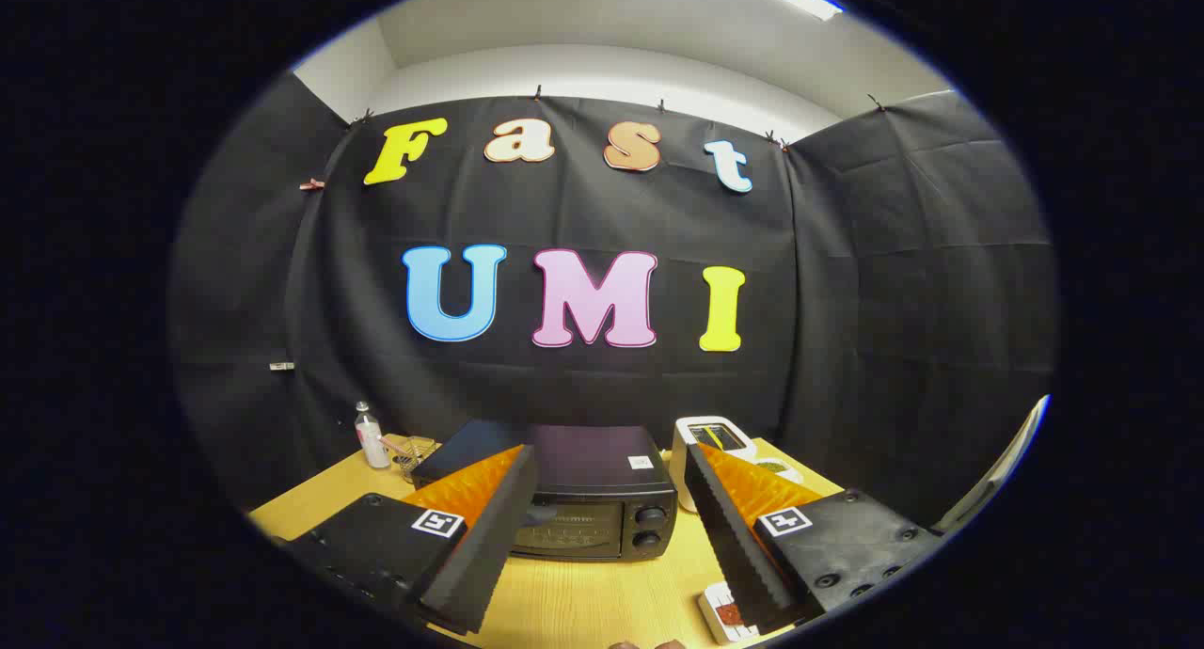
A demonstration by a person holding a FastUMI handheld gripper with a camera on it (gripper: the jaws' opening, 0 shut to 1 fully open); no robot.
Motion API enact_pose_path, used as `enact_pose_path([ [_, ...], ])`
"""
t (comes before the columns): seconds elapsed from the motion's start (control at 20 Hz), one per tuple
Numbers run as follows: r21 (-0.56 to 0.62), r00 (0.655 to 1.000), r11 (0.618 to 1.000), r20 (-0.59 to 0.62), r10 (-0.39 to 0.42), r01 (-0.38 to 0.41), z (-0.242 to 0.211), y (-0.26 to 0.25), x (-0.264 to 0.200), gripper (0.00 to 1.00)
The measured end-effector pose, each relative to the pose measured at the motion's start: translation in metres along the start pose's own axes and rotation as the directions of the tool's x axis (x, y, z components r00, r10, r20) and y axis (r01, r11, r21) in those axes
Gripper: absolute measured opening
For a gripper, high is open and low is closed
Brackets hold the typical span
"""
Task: Open the toaster oven, put the food inside, and close the toaster oven door.
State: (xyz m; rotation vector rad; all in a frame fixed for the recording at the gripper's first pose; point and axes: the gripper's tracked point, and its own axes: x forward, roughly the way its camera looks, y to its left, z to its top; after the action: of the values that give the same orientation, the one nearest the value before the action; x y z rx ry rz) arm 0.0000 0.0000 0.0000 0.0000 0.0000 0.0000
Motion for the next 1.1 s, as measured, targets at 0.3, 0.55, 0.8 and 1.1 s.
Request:
enact_pose_path([
  [0.3,-0.02,1.0,1.0,0.01,0.003,-0.003,0.004,0.009,-0.005,0.97],
  [0.55,-0.013,1.0,1.0,-0.002,-0.006,0.006,0.001,0.01,-0.007,0.97],
  [0.8,-0.022,1.0,1.0,-0.008,-0.007,0.007,-0.001,0.014,-0.008,0.97],
  [1.1,-0.037,1.0,0.999,-0.015,0.008,-0.009,-0.002,0.021,-0.007,0.97],
])
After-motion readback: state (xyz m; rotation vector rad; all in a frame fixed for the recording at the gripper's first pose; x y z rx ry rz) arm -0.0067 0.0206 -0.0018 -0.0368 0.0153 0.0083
